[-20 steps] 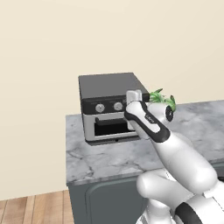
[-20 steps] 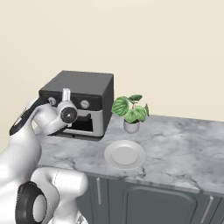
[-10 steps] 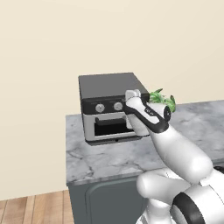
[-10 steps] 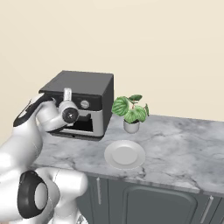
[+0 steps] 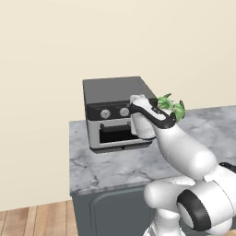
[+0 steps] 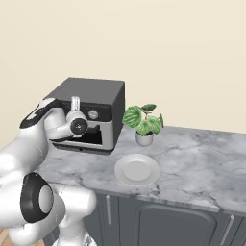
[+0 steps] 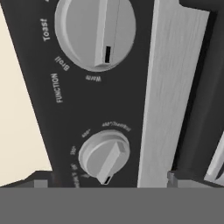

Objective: Pull the toaster oven rack outwards. Pick up the baguette from the plate and place it on the toaster oven rack. Close the toaster oven door fully and set the temperature to the lowest setting.

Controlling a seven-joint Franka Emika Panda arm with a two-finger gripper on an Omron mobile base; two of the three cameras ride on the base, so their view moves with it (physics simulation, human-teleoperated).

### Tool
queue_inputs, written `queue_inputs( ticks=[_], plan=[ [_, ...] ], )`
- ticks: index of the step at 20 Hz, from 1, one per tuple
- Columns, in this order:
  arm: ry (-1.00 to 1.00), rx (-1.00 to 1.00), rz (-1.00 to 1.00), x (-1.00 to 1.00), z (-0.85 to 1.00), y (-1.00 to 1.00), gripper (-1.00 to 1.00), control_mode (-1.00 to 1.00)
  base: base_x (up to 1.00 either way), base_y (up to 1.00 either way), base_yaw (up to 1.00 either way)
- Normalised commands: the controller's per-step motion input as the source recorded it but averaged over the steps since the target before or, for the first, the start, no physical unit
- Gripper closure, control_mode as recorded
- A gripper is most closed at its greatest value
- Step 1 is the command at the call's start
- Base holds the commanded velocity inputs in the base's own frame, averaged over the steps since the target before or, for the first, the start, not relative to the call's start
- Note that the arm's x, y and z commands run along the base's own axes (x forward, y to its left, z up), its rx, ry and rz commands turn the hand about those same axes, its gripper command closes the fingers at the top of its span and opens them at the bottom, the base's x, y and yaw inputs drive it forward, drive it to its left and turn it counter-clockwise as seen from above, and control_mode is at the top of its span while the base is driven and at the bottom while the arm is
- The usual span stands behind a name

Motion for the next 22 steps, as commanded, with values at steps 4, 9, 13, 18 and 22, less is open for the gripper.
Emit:
queue_inputs(
  ticks=[4,9,13,18,22],
  plan=[
    [0.0,0.0,0.0,0.19,-0.05,0.09,-1.0,-1.0,0.0,0.0,0.0],
    [-0.01,0.0,0.0,0.17,-0.06,0.04,-1.0,-1.0,0.0,0.0,0.0],
    [-0.01,0.0,0.0,0.12,-0.15,0.0,-1.0,-1.0,0.0,0.0,0.0],
    [-0.03,0.0,0.0,0.09,-0.13,0.0,-1.0,-1.0,0.0,0.0,0.0],
    [-0.06,0.0,0.0,0.1,-0.05,0.0,-1.0,-1.0,0.0,0.0,0.0]
  ],
)
